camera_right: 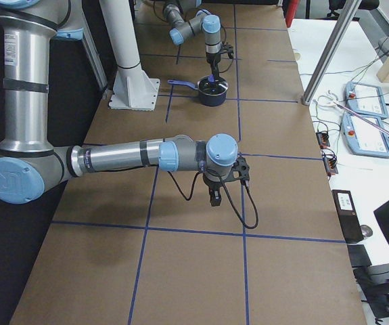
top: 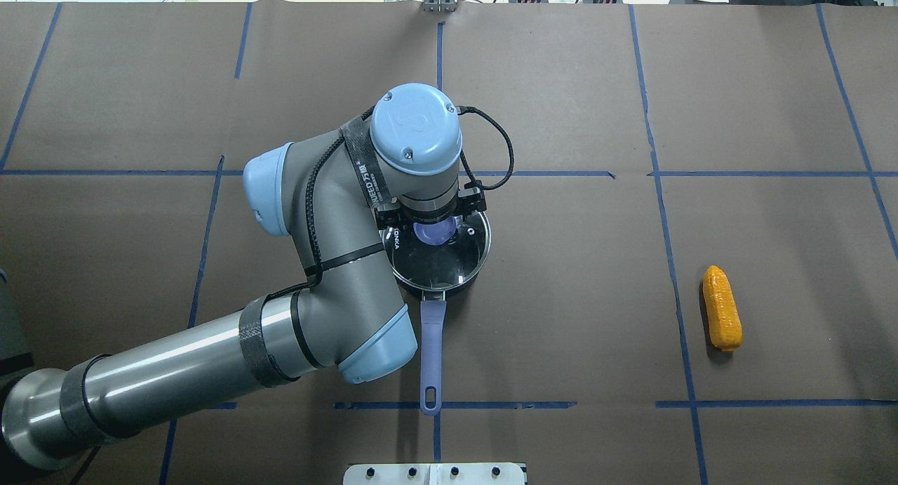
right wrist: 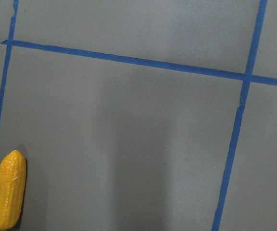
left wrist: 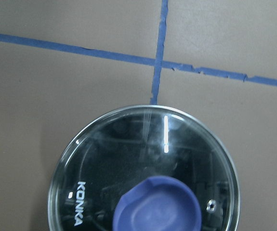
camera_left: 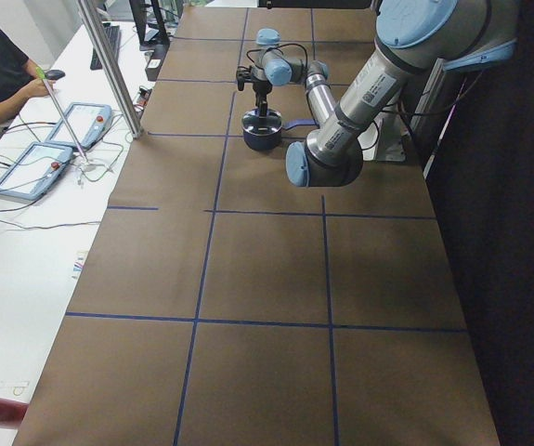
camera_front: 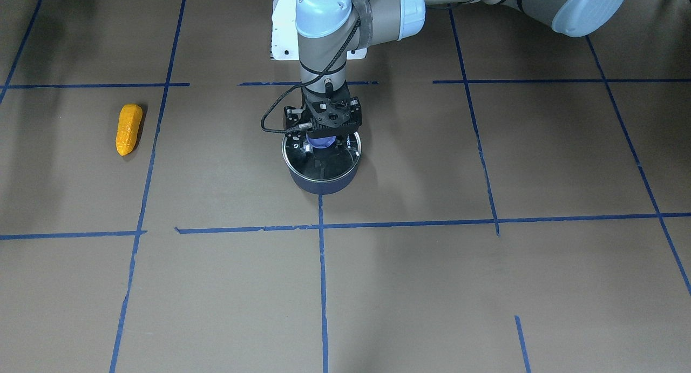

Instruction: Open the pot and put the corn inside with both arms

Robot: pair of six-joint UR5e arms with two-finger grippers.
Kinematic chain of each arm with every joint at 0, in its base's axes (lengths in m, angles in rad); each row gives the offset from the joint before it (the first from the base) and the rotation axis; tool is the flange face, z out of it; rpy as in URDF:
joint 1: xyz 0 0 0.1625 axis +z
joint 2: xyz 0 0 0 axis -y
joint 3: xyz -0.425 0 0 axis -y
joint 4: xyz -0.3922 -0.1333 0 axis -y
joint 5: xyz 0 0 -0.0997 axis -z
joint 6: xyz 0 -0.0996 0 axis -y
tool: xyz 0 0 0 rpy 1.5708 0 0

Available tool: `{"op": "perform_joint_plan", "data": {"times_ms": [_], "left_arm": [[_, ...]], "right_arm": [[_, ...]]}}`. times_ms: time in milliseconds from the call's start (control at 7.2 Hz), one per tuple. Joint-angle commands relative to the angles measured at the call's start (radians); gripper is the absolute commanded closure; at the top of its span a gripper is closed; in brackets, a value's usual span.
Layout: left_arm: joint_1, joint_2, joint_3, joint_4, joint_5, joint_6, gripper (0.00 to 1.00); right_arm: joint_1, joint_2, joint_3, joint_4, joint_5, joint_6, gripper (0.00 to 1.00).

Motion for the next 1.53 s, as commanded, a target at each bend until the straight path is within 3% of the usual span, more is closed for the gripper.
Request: {"op": "perform_joint_plan", "data": {"times_ms": [0, 139, 278, 556, 972, 1111, 1250, 1389], "left_arm": [[0.001, 0.001, -0.005, 0.001, -0.004, -0.001, 0.79], [0.001, 0.003, -0.014, 0.001, -0.007, -0.001, 0.96], [-0.001, -0.002, -0.029, 0.004, -0.009, -0.004, 1.0], [-0.039, 0.018, -0.202, 0.111, -0.009, 0.005, 1.0], [-0.11, 0.387, -0.471, 0.103, -0.027, 0.265, 1.0], [-0.111, 0.481, -0.458, 0.011, -0.029, 0.279, 1.0], [-0.113, 0.574, -0.397, -0.196, -0.053, 0.272, 1.0], [-0.104, 0.587, -0.29, -0.338, -0.088, 0.232, 1.0]], "right_arm": [[-0.005, 0.0, -0.002, 0.0, 0.0, 0.0, 0.0], [-0.009, 0.0, -0.002, 0.0, 0.0, 0.002, 0.0], [-0.017, 0.0, -0.002, 0.0, 0.0, 0.002, 0.0], [-0.023, 0.0, -0.004, 0.0, -0.003, 0.002, 0.0], [-0.031, 0.0, -0.01, 0.0, -0.005, 0.002, 0.0], [-0.034, 0.0, -0.012, 0.0, -0.005, 0.002, 0.0], [-0.038, 0.0, -0.012, 0.0, -0.003, 0.002, 0.0], [-0.04, 0.0, -0.012, 0.0, -0.003, 0.002, 0.0]]}}
